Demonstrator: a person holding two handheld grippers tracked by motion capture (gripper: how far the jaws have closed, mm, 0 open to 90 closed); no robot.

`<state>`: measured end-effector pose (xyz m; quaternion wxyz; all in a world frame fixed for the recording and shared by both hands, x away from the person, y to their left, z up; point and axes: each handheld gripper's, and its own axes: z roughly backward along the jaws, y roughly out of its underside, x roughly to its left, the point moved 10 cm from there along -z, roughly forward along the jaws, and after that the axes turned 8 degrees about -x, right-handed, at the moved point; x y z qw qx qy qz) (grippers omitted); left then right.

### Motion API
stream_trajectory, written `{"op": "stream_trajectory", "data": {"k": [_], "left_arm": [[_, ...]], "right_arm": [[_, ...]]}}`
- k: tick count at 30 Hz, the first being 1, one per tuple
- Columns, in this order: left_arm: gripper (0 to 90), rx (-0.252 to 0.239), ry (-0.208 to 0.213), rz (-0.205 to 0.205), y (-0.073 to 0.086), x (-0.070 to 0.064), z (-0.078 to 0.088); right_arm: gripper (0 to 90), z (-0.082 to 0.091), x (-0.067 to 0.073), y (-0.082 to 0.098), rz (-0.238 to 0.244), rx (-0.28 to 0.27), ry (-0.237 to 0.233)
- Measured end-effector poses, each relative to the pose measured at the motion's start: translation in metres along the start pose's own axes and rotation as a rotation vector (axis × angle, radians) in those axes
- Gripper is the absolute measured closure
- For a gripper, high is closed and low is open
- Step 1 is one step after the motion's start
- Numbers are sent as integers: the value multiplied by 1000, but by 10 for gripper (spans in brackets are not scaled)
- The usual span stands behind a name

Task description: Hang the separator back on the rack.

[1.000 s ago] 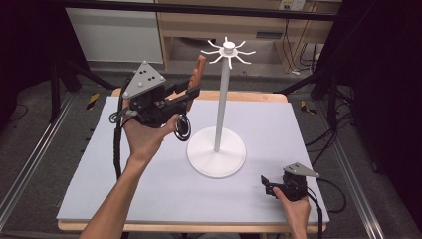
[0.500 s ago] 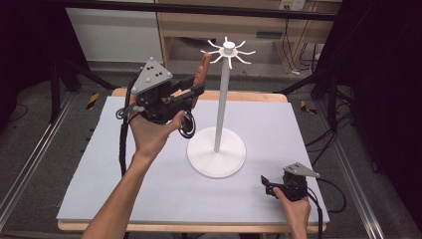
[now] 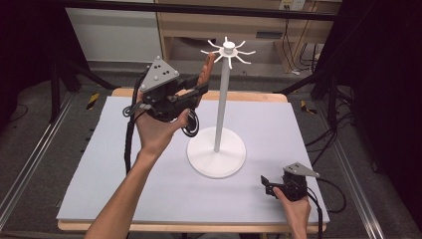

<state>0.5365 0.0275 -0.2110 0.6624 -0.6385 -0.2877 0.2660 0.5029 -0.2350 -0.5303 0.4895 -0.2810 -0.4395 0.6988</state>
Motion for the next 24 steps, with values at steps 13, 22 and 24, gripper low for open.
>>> {"op": "stream_trajectory", "data": {"k": [13, 22, 24], "left_arm": [[673, 18, -4, -1, 7, -1, -10], [673, 22, -6, 0, 12, -2, -13], [673, 26, -7, -4, 13, -2, -13]], "right_arm": [[66, 0, 0, 0, 4, 0, -1], [66, 0, 0, 0, 1, 1, 0], [66, 0, 0, 0, 1, 1, 0]]}}
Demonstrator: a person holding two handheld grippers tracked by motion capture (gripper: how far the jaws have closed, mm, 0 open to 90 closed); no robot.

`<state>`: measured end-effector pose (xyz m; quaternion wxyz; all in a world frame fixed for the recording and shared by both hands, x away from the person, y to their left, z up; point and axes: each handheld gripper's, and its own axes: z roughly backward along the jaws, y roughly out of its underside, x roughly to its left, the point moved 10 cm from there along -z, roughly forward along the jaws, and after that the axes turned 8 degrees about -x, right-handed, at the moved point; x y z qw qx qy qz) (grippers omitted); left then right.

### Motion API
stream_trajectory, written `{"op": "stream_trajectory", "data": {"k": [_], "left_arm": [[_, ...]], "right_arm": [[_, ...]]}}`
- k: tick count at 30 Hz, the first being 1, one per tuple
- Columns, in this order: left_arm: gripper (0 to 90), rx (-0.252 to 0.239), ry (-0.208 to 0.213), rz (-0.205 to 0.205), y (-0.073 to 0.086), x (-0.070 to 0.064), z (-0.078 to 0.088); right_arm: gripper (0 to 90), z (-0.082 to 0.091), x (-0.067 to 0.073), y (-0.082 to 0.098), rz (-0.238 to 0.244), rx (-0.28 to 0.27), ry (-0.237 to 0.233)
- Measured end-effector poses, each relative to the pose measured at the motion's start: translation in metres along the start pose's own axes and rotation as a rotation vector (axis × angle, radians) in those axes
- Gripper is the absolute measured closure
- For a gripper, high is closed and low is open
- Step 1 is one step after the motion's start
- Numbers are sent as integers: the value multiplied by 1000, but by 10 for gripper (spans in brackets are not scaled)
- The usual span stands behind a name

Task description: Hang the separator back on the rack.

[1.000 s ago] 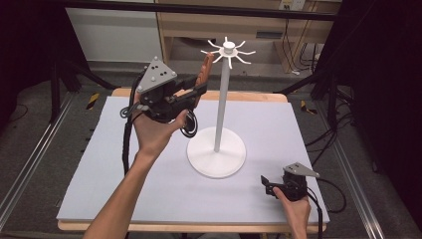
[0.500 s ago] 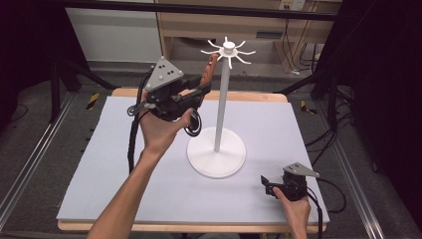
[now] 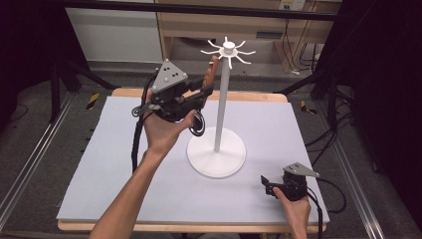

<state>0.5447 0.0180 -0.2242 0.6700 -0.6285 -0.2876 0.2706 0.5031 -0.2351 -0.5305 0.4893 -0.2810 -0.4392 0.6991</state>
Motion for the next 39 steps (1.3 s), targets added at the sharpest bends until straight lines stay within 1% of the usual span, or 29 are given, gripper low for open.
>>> {"op": "stream_trajectory", "data": {"k": [7, 9, 11, 15, 16, 20, 28, 34, 35, 37, 39], "left_arm": [[672, -4, -3, 0, 2, 0, -2], [671, 0, -11, -13, 3, 0, -2], [671, 1, -12, -17, 3, 1, -2], [668, 2, -6, -13, 3, 0, -3], [667, 2, -8, -16, 3, 0, -3], [662, 8, -13, -25, 3, 0, -4], [652, 14, -14, -36, 3, -1, -3], [631, 10, -8, -44, 4, -1, 4], [623, 7, -8, -53, 4, 0, 5], [609, 16, -2, -50, 10, 1, 10], [591, 27, 9, -36, 17, 1, 16]], "right_arm": [[66, 0, 1, 0, -4, 5, -4], [66, 0, 1, 1, -5, 6, -3], [66, 0, 2, 1, -9, 8, -5], [66, 0, 2, 1, -14, 9, -5], [66, 0, 2, 1, -6, 8, -6], [66, -1, 1, 1, 0, 6, -3], [66, -1, 1, 1, -2, 8, -2], [66, -1, 1, 1, -1, 8, -2], [66, -1, 0, 1, 4, 6, -2], [66, -1, 0, 1, 0, 9, -5], [66, -1, 0, 1, 1, 9, -3]]}}
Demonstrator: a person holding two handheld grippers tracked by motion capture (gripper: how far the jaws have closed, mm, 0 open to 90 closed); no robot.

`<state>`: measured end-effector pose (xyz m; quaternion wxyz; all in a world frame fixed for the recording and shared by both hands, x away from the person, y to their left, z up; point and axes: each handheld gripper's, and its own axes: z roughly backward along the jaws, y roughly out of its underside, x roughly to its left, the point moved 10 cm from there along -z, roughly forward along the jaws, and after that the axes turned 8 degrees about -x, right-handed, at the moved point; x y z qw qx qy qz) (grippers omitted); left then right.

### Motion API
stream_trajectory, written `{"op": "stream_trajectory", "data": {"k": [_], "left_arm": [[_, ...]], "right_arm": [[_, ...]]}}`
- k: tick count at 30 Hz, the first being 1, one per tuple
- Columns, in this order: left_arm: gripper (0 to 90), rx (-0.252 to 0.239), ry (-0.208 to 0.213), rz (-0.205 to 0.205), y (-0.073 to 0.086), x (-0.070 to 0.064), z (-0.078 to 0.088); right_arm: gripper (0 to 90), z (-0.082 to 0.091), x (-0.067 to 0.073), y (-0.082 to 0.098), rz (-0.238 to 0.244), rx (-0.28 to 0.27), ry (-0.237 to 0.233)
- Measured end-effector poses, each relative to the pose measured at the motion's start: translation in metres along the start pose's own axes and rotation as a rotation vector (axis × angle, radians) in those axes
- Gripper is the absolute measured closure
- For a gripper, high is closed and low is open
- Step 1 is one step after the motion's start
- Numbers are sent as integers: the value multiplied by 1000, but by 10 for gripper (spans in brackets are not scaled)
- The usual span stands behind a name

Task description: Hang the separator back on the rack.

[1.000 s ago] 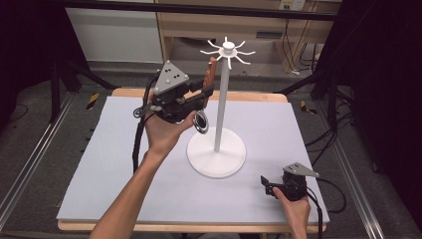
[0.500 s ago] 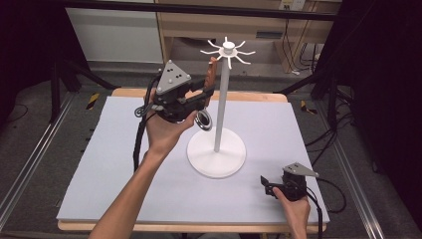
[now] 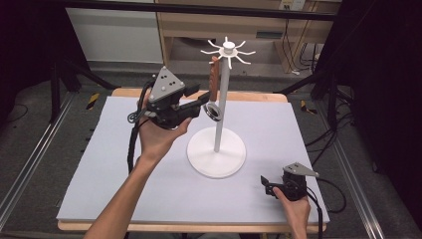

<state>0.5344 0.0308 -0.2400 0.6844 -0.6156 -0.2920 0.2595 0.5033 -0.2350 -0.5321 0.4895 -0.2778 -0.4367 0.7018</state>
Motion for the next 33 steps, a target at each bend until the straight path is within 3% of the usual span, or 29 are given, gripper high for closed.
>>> {"op": "stream_trajectory", "data": {"k": [7, 14, 24, 33], "left_arm": [[513, 25, 2, 4, 22, 4, 14], [464, 89, -6, -8, 59, 8, 27], [418, 173, -19, 18, 117, 14, 40], [397, 233, -44, 71, 166, 27, 58]], "right_arm": [[66, 0, -1, 0, 1, 0, 5], [65, 1, 0, 1, -6, 5, 0], [63, 1, -1, 1, 1, 7, 4], [63, 1, -1, 3, 0, 13, 3]]}}
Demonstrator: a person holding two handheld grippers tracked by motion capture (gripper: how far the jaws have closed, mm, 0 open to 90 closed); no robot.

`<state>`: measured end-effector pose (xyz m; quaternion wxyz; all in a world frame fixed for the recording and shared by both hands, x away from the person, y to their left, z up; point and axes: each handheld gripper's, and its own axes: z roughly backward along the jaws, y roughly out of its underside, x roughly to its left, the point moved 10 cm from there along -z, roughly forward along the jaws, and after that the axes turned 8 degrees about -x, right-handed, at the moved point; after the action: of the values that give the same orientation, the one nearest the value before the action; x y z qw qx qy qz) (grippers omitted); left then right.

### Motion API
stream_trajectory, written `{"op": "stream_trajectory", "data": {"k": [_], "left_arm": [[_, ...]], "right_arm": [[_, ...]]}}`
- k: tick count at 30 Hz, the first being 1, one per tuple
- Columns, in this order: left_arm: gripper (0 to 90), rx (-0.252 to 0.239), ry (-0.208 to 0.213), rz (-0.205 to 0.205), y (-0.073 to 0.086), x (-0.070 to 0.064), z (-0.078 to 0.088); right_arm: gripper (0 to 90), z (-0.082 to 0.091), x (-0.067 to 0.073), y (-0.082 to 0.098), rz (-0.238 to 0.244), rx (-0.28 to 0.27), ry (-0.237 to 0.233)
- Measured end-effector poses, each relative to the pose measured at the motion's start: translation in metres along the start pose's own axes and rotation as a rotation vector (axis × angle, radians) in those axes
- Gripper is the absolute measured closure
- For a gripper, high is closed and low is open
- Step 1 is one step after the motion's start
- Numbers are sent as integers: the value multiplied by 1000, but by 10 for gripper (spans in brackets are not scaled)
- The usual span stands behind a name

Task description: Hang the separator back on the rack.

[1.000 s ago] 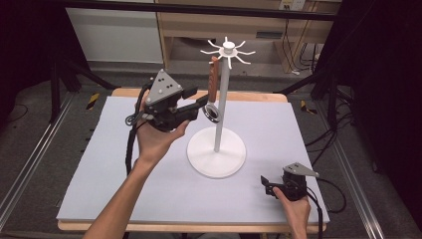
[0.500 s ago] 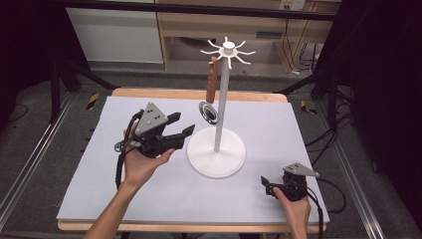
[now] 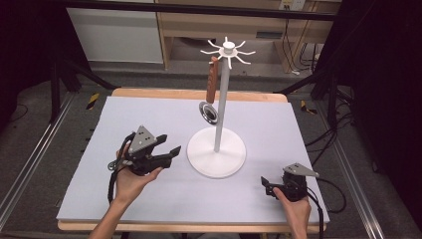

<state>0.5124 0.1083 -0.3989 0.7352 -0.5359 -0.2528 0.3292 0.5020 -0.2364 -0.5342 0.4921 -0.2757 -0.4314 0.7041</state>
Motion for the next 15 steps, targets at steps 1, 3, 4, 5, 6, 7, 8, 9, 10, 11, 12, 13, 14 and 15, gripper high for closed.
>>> {"op": "stream_trajectory", "data": {"k": [1, 3, 4, 5, 6, 7, 8, 9, 10, 11, 12, 13, 14, 15], "left_arm": [[395, 5, -3, 5, 6, 3, 1], [391, 14, -11, 24, 19, 9, 2], [391, 24, -14, 33, 25, 12, 3], [390, 35, -20, 39, 33, 15, 3], [390, 45, -23, 42, 38, 17, 4], [389, 58, -31, 50, 47, 21, 5], [388, 63, -36, 56, 52, 23, 5], [386, 76, -42, 61, 62, 28, 7], [383, 78, -51, 71, 68, 31, 8], [381, 80, -57, 77, 72, 33, 8], [378, 87, -61, 77, 77, 36, 9], [377, 93, -72, 84, 84, 41, 10], [375, 99, -84, 92, 91, 45, 12], [374, 108, -94, 93, 95, 49, 13]], "right_arm": [[63, 0, 0, 0, -4, 3, -2], [63, 1, 0, 1, -5, 6, -1], [63, 0, 0, 1, -5, 11, 1], [63, 0, -1, 2, -1, 14, 4], [63, 0, -1, 3, -9, 18, 5], [64, 0, -1, 3, -6, 21, 6], [65, 0, -2, 3, -7, 17, 9], [65, 0, -2, 4, -8, 18, 5], [64, 0, -3, 5, -19, 20, 10], [65, 1, -4, 6, -19, 25, 11], [64, 1, -5, 6, -27, 23, 12], [64, 1, -6, 6, -22, 20, 19], [64, 2, -7, 6, -32, 20, 21], [64, 2, -8, 6, -25, 18, 21]]}}
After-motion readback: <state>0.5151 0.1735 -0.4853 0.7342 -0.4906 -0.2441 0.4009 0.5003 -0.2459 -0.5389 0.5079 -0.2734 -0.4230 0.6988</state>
